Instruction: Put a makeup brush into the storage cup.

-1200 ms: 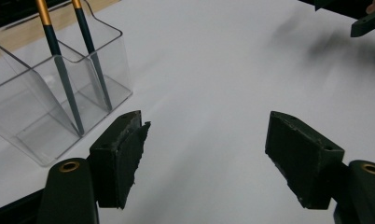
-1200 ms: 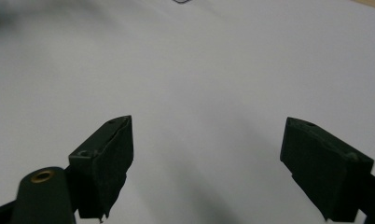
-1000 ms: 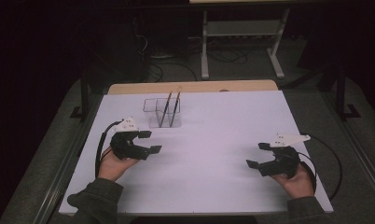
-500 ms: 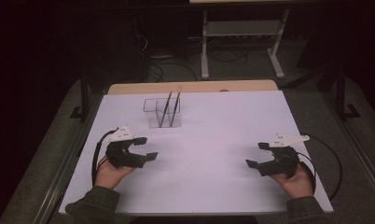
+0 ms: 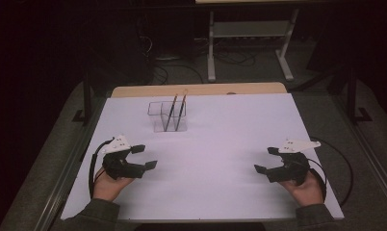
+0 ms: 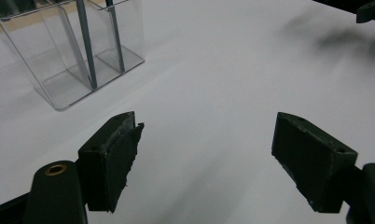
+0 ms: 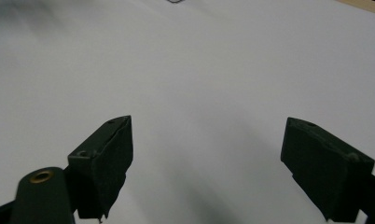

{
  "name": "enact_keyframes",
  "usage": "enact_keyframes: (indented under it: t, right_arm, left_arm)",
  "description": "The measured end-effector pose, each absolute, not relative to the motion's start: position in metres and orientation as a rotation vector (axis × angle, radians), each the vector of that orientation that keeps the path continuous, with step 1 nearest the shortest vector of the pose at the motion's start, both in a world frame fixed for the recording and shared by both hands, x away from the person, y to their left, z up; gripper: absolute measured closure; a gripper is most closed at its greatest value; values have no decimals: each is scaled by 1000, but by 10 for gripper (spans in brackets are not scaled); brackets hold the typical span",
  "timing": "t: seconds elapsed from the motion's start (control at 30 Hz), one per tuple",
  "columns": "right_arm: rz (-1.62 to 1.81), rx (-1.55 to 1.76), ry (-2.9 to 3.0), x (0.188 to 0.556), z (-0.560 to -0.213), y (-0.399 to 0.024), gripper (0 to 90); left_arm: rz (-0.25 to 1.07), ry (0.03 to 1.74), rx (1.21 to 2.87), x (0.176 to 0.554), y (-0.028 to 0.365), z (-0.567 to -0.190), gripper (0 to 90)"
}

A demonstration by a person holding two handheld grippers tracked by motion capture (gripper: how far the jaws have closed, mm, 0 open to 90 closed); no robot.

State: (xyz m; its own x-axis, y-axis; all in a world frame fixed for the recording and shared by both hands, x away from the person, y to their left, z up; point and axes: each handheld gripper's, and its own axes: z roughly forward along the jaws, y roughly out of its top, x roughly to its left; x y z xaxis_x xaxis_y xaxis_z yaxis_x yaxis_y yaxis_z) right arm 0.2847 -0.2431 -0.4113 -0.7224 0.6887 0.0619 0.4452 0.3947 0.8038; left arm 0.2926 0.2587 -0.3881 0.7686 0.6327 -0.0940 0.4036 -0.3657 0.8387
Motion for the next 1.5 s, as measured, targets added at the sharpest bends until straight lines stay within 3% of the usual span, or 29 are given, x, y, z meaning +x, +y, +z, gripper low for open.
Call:
enact_keyframes:
  t: [1.5]
  right_arm:
    - [1192,1001,2357,280,-421,-231,160]
  left_arm:
    - [355,810,1958,272,281,-402,185]
